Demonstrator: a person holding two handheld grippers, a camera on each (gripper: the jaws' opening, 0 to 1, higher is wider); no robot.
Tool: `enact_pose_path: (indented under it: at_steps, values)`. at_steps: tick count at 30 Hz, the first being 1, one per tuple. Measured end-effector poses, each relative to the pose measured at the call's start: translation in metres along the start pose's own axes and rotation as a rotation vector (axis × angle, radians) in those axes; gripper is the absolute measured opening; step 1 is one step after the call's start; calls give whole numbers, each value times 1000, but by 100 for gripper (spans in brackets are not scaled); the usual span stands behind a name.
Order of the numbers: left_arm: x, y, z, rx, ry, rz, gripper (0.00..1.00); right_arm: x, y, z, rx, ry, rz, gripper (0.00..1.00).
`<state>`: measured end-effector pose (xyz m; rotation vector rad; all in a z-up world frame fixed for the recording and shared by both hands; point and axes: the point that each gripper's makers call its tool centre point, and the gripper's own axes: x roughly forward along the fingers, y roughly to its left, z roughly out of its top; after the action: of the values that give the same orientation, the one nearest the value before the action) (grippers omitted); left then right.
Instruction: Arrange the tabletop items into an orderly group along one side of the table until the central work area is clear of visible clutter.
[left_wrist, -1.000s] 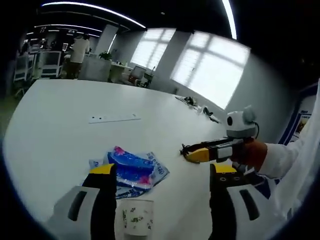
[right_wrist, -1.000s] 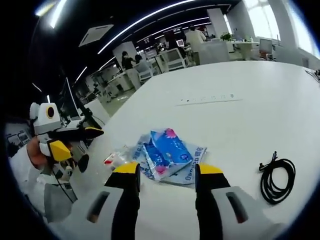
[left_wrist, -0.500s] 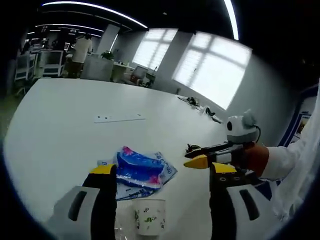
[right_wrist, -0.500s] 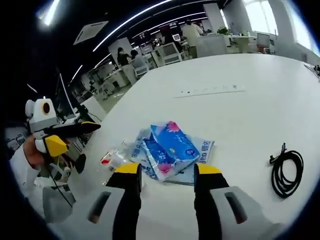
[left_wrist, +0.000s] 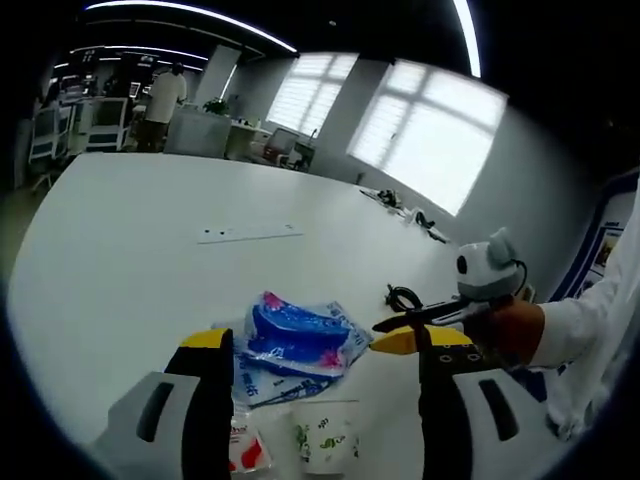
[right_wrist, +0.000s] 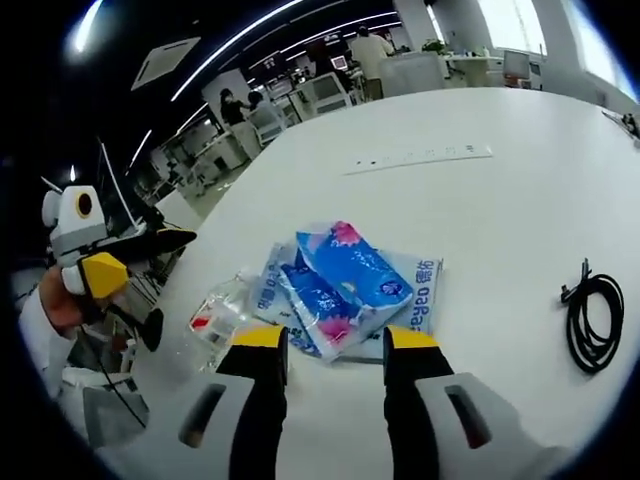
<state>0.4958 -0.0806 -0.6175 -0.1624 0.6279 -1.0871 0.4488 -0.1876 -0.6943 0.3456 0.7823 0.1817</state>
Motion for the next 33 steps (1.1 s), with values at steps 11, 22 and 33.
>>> enact_pose_path:
  at_steps: [11, 22, 33]
  values:
    - [18, 16, 3, 16, 21, -10, 76, 18, -10, -9, 40, 28, -38, 36]
    - [35, 31, 0, 39, 56, -16, 74, 31, -15, -13, 65, 47, -52, 33]
    - [58, 48, -11, 78, 124, -17, 71, 36, -17, -18, 79, 62, -50, 29]
